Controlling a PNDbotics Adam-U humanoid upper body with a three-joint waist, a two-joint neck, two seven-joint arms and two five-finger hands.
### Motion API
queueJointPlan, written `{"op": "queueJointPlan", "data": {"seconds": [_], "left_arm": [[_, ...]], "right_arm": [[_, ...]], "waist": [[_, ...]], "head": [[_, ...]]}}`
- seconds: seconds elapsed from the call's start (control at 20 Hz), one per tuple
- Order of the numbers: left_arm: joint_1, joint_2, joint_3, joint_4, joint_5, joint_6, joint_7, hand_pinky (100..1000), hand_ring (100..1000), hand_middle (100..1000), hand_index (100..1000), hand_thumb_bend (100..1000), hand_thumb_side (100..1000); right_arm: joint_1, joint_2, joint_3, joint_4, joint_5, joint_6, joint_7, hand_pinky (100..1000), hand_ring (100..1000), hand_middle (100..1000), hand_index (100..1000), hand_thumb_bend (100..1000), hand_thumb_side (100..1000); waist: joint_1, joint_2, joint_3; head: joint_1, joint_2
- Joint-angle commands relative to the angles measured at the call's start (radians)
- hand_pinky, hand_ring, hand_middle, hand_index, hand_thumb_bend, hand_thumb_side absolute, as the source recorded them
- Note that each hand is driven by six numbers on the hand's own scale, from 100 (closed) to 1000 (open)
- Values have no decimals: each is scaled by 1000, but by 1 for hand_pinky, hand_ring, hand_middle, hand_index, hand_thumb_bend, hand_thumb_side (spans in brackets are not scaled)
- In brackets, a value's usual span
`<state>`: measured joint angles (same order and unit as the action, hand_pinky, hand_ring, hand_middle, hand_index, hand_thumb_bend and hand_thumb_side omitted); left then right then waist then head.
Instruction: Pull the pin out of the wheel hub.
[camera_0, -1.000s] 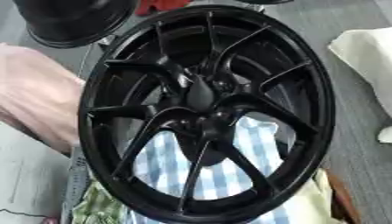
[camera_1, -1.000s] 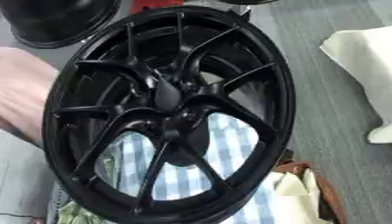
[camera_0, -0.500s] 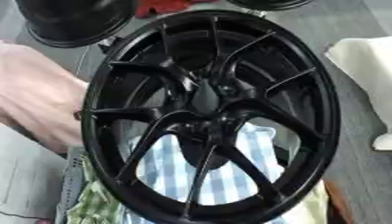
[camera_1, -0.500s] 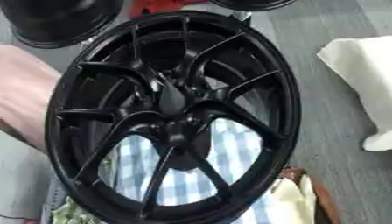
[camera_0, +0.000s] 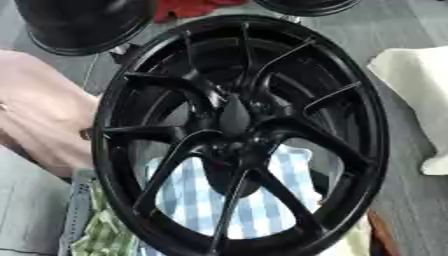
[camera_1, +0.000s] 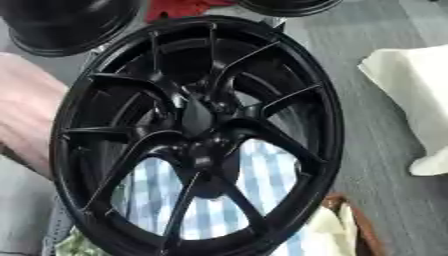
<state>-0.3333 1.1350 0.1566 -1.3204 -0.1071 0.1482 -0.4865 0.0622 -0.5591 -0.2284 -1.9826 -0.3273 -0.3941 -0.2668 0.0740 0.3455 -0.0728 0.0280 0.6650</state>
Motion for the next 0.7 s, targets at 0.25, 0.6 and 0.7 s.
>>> {"op": "queueJointPlan", "data": {"seconds": [0.25,0.6,0.7], "left_arm": [[1,27,29,-4,3,16,40,958,945,868,932,587,841],[-30,-35,89,-148,249,8,334,856,781,687,791,100,829],[-27,-84,99,-247,371,-64,459,850,769,678,789,100,793]], "right_arm": [[2,-16,-14,-17,0,-6,-4,925,781,662,765,100,656],[-1,-29,-19,-17,-4,-18,-6,921,781,663,765,100,648],[-7,-37,-19,-17,-11,-25,-5,920,782,664,765,100,642]], "waist": [[-2,-18,1],[-4,-24,7],[-7,-26,5]], "head": [[0,-1],[-7,-8],[-5,-8]]}}
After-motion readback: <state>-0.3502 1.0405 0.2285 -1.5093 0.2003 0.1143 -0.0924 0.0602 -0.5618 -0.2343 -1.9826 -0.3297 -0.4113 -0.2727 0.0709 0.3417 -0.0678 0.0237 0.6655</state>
